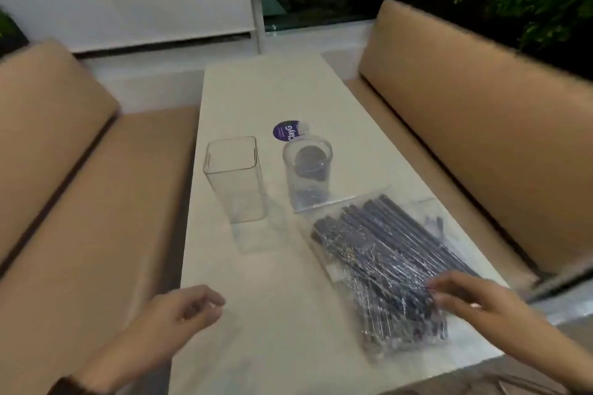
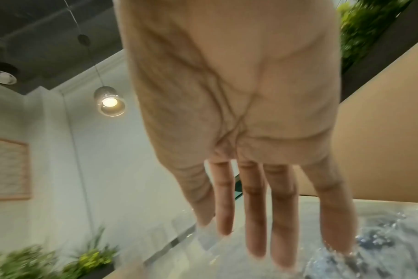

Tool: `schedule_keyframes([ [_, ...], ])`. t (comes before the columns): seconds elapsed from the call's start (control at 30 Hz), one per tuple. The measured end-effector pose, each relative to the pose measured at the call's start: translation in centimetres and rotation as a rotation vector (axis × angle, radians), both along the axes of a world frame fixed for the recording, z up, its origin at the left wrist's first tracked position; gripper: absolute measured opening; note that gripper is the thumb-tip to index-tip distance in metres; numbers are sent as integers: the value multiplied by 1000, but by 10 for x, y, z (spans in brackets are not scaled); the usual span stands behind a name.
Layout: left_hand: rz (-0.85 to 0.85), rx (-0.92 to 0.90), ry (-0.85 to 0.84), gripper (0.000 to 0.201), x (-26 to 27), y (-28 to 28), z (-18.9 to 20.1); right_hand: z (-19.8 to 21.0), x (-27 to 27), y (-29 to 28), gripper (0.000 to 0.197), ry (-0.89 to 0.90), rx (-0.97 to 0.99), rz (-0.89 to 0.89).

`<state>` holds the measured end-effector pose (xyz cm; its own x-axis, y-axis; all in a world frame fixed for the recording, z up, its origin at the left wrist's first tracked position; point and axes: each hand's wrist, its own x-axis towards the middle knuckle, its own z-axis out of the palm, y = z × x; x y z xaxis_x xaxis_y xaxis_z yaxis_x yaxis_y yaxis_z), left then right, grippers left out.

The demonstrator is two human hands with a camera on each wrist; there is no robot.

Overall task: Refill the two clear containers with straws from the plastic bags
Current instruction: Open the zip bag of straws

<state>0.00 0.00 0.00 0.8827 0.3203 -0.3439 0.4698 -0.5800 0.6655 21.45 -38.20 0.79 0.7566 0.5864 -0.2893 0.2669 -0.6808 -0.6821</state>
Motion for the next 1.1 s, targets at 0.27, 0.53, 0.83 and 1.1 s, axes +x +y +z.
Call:
schedule_keyframes([
  [0.27,-65,-18,35,45,153,-65,-49,-54,49,16,57,-184,-234,-500],
  [0.53,230,-389,-58,55,206,-87,-57,-64,74,36,72,-138,-156,-535],
  [0.83,319,-647,-358,10,185,-81,12,0,52,35,32,-186,239,-447],
  [1.1,263,-518,-606,37,129,-4,93,134,37,66,18,-277,538,-105],
])
